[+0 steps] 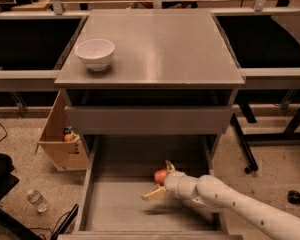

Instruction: Place apple into middle drawer

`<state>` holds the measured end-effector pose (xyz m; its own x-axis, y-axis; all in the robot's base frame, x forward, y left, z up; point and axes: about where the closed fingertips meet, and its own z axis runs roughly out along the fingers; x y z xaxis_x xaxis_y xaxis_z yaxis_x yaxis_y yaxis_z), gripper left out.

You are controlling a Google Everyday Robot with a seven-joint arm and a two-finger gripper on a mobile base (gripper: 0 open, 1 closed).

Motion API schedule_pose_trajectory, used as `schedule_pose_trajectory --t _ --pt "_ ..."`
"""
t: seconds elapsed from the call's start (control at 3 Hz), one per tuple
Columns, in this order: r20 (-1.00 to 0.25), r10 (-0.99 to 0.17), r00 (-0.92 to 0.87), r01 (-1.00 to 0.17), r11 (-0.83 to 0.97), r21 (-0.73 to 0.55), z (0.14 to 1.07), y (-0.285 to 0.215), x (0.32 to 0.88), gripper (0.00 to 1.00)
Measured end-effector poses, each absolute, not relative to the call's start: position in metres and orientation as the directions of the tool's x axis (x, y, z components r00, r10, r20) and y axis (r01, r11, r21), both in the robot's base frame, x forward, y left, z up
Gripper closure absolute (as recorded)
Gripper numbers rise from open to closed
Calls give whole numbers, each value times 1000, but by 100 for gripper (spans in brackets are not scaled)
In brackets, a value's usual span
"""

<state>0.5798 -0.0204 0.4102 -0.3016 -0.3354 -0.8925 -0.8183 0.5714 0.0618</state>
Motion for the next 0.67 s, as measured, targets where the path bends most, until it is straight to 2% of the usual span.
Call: schedule_pose_trajectory --t 0.67 --pt "-873 -367 -321 -829 555 72 430 -19 577 0"
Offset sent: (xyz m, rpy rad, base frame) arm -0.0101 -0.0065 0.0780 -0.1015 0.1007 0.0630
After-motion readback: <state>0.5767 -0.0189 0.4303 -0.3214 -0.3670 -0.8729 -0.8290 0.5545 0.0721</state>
